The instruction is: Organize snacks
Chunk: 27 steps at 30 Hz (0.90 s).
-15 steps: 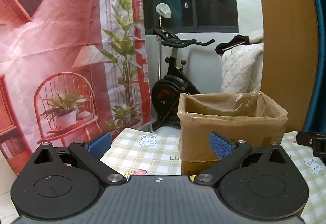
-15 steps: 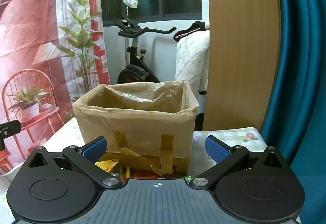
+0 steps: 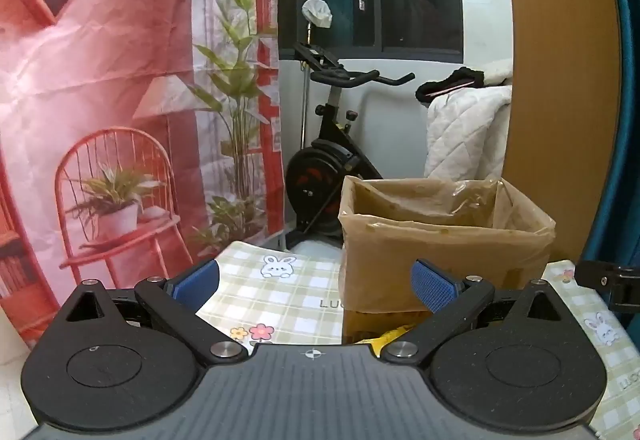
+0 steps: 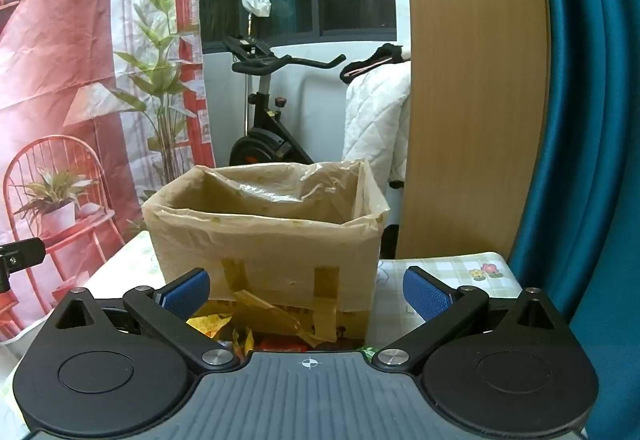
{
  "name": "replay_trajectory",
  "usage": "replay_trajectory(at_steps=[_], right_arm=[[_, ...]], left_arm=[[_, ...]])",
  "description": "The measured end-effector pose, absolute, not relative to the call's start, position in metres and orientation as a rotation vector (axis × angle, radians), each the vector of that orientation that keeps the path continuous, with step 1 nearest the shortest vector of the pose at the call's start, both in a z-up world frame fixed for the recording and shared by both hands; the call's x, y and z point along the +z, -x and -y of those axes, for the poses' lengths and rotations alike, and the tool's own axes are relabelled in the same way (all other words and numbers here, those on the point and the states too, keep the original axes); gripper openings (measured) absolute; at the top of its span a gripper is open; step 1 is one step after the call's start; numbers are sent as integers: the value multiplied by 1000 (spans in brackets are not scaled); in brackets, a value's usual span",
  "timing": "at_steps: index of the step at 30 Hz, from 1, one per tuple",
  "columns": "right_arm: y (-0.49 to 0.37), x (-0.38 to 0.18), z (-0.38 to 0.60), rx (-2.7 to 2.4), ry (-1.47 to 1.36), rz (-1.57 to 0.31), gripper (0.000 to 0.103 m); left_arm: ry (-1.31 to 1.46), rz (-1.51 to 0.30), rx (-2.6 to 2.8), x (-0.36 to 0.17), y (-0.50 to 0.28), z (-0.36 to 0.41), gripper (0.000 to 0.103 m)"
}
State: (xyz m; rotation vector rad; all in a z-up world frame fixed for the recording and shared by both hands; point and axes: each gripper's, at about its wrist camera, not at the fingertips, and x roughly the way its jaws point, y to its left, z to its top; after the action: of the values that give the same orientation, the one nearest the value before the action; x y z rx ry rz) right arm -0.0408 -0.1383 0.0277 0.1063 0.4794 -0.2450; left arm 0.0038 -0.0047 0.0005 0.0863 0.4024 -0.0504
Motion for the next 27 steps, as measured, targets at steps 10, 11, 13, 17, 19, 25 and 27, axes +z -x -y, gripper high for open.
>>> replay_trajectory(at_steps=[10,11,13,17,19,25,27], right_arm=[[42,28,138,-247,-103,-482,103],[42,28,138,-246,-103,-482,103],[42,28,138,-245,-103,-483,103],[43,27,137,-245,-102,-483,102],[43,27,137,-245,-102,-482,103],[42,27,137,-245,-102,-482,102],[43,27,137,-245,-102,-483,103]], left_arm=[[-88,-385,-57,0,-1,-3,103],[-89,-383,-55,0,-1,-3,103],[-92,-381,-51,0,0,-3,103],[-94,-381,-45,-1,0,-2,103],[-93,-381,-43,-2,0,-2,103],[-94,-379,-36,-2,1,-1,103],[-96,-379,-30,-1,1,0,103]])
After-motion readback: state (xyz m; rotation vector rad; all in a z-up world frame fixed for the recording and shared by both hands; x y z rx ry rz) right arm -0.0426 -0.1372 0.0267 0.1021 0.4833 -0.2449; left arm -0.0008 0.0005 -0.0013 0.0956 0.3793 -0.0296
